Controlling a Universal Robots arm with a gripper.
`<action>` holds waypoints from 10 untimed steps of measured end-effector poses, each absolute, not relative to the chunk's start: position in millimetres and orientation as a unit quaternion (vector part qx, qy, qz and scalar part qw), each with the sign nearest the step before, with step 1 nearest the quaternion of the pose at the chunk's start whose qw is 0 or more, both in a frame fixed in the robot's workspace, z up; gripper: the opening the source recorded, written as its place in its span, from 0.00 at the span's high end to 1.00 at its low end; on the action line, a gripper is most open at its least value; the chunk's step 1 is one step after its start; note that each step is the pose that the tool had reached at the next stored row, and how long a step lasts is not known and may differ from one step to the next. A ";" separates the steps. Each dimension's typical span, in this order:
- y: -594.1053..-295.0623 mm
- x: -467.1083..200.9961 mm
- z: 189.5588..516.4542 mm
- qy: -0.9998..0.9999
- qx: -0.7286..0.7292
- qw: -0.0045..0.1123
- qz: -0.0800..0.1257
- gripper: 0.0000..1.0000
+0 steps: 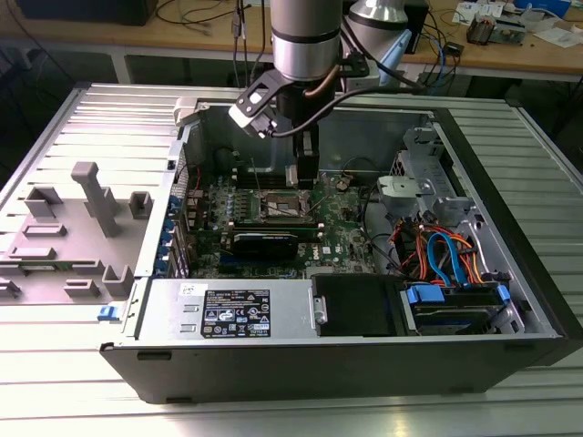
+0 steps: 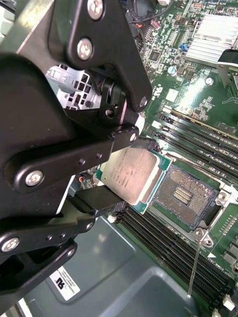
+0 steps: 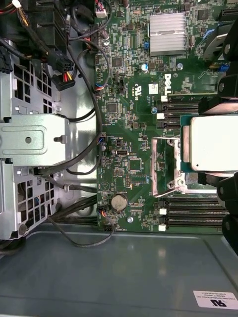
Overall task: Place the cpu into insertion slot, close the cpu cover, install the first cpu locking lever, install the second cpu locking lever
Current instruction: 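Place the cpu into insertion slot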
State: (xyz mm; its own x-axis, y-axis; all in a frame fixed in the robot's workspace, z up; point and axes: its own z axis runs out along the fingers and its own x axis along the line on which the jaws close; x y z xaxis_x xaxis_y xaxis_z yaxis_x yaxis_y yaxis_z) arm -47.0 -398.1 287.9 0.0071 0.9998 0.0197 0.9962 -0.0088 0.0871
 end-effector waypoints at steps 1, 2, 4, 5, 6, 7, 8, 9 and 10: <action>-398.1 -47.0 287.7 0.704 0.709 0.024 0.038 0.46; -398.1 -47.0 287.4 0.704 0.709 0.024 0.038 0.46; -398.1 -47.0 286.5 0.704 0.709 0.024 0.038 0.46; -398.1 -47.0 285.5 0.704 0.709 0.024 0.038 0.46; -398.1 -47.0 285.4 0.704 0.709 0.024 0.038 0.46; -398.1 -47.0 285.4 0.704 0.709 0.024 0.038 0.46; -398.1 -47.0 285.3 0.704 0.709 0.024 0.038 0.46; -398.1 -47.0 285.3 0.704 0.709 0.024 0.038 0.46; -398.1 -47.0 285.2 0.704 0.709 0.024 0.038 0.46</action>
State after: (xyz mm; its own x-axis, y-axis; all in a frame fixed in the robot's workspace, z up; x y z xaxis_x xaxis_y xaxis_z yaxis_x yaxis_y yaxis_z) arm -47.0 -398.1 285.2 0.0071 0.9998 0.0196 0.9962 -0.0087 0.0871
